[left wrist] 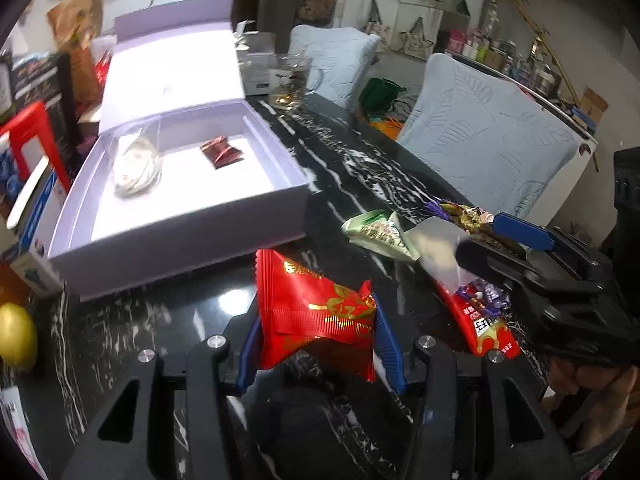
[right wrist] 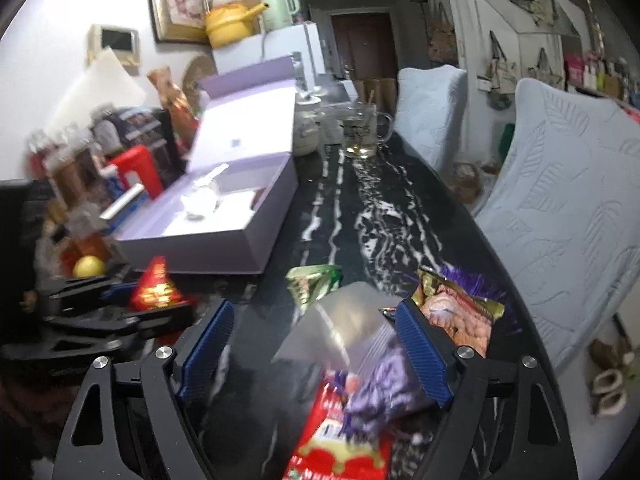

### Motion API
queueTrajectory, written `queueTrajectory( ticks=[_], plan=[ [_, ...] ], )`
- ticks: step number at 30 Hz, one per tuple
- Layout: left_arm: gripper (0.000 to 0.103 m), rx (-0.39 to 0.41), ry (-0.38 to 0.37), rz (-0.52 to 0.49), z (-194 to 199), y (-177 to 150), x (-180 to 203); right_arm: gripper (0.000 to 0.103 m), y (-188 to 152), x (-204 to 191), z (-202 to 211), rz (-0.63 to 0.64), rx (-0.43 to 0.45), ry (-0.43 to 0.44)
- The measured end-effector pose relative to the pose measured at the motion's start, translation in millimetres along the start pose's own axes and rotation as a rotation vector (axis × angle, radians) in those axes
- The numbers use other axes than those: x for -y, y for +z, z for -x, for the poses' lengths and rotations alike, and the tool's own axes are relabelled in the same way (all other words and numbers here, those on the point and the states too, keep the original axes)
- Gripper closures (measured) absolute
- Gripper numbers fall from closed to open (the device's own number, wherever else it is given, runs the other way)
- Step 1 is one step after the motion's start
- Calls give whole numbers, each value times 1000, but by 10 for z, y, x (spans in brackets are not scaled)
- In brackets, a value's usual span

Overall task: Organize soft objects
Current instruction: 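Grasp the clear zip bag with the right gripper while the left holds the red packet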

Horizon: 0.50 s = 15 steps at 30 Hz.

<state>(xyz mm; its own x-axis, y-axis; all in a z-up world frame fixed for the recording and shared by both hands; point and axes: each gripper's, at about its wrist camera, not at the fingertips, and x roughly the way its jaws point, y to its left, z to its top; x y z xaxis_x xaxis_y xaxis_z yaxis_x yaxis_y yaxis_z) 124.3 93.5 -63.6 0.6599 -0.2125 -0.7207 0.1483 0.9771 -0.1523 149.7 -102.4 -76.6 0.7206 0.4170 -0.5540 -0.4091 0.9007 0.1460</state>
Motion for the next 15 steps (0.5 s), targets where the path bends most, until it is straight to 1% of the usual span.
queueTrajectory(
  ticks=[2, 4, 6, 9, 10, 13, 15],
  plan=[
    [54, -6, -5, 17, -12, -31, -33, 19, 25, -24, -107, 2, -18, -52],
    [54, -10, -8, 26, -21, -59, -48, 19, 40, -20, -197, -2, -42, -70],
    [54, -12, -10, 27, -23, -68, -71, 20, 40, 0, -274, -14, -61, -77],
    [54, -9, -8, 27, -1, -64, -95, 27, 13, 76, -408, -57, -127, -67],
    [54, -8, -8, 27, 2, -66, -100, 27, -3, 104, -437, -69, -138, -67],
    [54, -7, -7, 25, -1, -68, -98, 36, -15, 111, -418, -61, -126, -74],
    [54, -10, -14, 27, -8, -70, -98, 48, -15, 105, -413, -61, -120, -76]
  ],
)
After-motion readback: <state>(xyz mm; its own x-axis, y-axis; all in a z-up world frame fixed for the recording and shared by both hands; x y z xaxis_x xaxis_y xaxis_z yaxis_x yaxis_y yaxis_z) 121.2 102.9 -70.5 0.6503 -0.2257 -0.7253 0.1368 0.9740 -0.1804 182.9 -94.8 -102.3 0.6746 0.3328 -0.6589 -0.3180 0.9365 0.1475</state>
